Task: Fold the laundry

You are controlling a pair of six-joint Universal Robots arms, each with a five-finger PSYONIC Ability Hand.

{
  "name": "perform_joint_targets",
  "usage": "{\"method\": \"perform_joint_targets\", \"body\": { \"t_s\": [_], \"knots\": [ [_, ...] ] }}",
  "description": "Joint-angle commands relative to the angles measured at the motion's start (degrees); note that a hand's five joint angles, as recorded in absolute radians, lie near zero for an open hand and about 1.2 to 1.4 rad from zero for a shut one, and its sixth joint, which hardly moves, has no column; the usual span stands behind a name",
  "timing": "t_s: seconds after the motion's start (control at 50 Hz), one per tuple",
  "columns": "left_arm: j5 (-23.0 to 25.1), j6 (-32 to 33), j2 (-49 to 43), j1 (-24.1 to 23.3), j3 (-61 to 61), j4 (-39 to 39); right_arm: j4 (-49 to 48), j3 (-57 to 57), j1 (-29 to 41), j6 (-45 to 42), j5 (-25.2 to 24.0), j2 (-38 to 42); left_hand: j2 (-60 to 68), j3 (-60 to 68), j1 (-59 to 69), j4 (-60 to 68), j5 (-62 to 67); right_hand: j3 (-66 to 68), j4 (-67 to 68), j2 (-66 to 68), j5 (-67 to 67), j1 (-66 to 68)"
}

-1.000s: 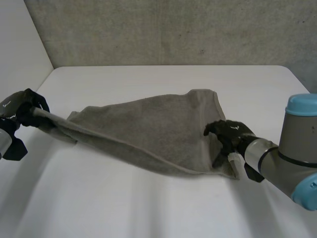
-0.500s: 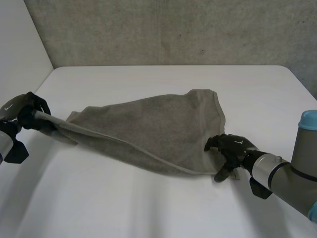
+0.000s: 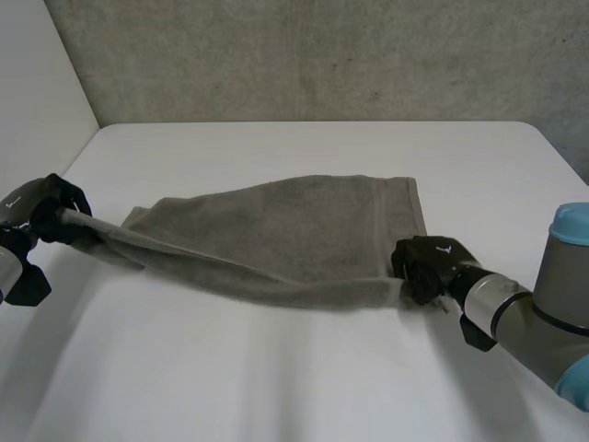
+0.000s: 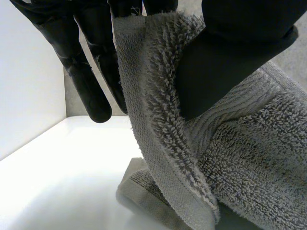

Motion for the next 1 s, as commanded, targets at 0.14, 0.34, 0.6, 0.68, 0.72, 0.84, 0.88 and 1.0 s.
{"method": "perform_joint_targets", "body": {
  "t_s": [0.14,0.34,0.6,0.68,0.72,0.84,0.88,1.0],
  "knots": [
    [0.2,0.1,0.6,-0.1,-0.7,-0.1,-1.9,1.4,-0.3,-0.8,0.2,-7.8,10.2,10.3,12.1,10.2,11.7,3.3,3.3,3.4,3.1,3.2],
    [7.9,-0.3,17.9,-0.3,0.6,-3.8,13.6,-10.7,-1.4,-7.5,-1.1,-30.3,10.2,10.3,12.1,10.2,11.7,3.3,3.3,3.4,3.1,3.2],
    [8.1,0.7,21.9,1.5,7.6,-21.5,41.7,-26.7,-5.9,-33.5,-0.9,-25.3,10.2,10.3,12.1,10.2,11.7,3.3,3.3,3.4,3.1,3.2],
    [7.7,1.0,17.0,1.5,7.4,-21.4,44.2,-28.9,-5.8,-35.2,-0.8,-19.8,10.2,10.3,12.1,10.2,11.7,3.3,3.3,3.4,3.1,3.2],
    [7.3,3.1,9.7,0.4,8.8,-21.5,45.1,-30.8,-5.5,-35.8,-0.5,-14.1,10.2,10.3,12.1,10.2,11.7,3.3,3.3,3.4,3.1,3.2],
    [4.2,10.8,-7.1,-4.9,19.0,-22.5,45.1,-38.0,-2.1,-36.4,3.0,-2.2,10.2,10.3,12.1,10.2,11.7,3.3,3.3,3.4,3.1,3.2],
    [2.1,12.2,-10.7,-6.5,22.8,-22.9,44.7,-45.5,1.8,-37.1,7.0,4.7,10.2,10.3,12.1,10.2,11.7,3.3,3.3,3.4,3.1,3.2],
    [-5.0,12.5,-18.6,-9.3,40.6,-22.7,40.4,-61.7,4.9,-37.3,12.4,13.2,10.2,10.3,12.1,10.2,11.7,3.3,3.3,3.4,3.1,3.2]
  ]
}}
